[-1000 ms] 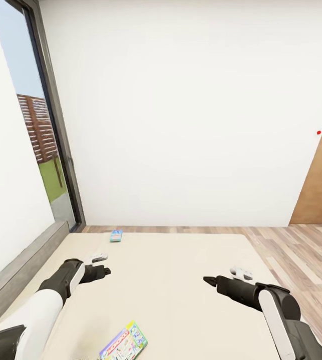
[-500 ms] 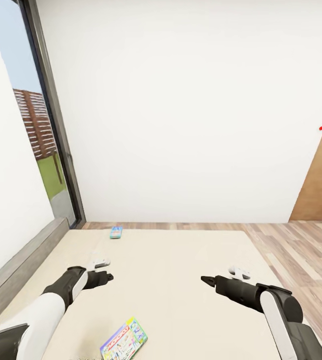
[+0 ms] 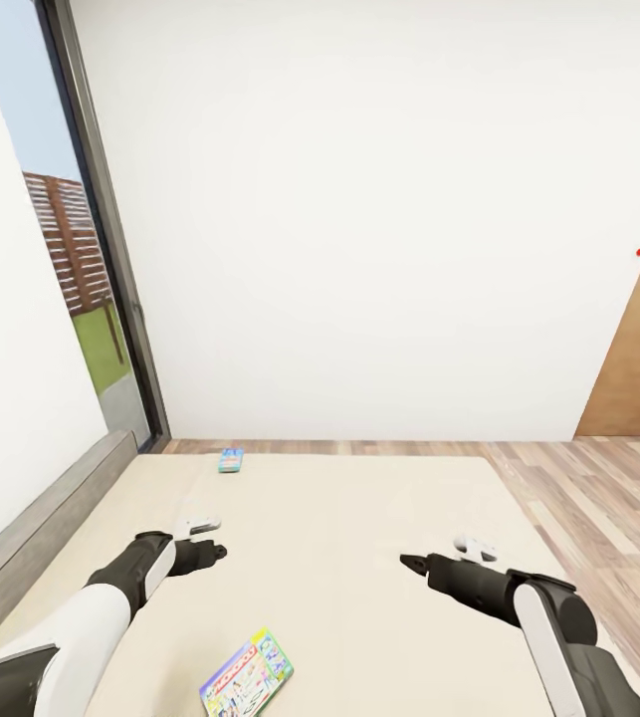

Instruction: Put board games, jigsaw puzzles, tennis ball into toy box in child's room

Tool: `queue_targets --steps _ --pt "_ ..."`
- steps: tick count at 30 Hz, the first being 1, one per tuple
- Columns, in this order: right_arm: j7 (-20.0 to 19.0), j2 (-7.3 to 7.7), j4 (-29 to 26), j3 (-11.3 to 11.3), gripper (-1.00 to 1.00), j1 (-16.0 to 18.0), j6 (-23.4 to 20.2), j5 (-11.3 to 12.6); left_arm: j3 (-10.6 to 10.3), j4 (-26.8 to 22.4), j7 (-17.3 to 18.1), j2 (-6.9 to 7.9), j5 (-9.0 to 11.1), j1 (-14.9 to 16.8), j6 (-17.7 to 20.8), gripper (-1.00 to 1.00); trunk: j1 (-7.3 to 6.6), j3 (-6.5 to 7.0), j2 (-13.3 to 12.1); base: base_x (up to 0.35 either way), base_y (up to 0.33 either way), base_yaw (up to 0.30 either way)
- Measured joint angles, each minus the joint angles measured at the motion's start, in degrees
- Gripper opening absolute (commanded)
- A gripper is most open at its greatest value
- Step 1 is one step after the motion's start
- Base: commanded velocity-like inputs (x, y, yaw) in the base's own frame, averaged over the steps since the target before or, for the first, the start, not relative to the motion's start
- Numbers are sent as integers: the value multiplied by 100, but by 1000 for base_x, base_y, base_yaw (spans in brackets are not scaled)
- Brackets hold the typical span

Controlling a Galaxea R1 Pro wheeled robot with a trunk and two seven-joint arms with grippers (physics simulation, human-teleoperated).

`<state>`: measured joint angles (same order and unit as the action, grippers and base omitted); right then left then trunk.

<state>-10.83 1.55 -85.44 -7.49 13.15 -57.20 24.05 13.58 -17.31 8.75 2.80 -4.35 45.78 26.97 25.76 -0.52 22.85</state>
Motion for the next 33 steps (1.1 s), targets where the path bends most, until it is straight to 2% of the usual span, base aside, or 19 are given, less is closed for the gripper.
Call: queue_targets --steps 23,33 --pt "40 -15 556 -22 100 0 317 17 -2 -1 34 44 -1 -3 -20 100 0 -2 0 0 0 0" --pt "45 -21 778 -18 100 0 610 1 1 0 37 55 -7 -8 -23 100 0 -2 0 0 0 0"
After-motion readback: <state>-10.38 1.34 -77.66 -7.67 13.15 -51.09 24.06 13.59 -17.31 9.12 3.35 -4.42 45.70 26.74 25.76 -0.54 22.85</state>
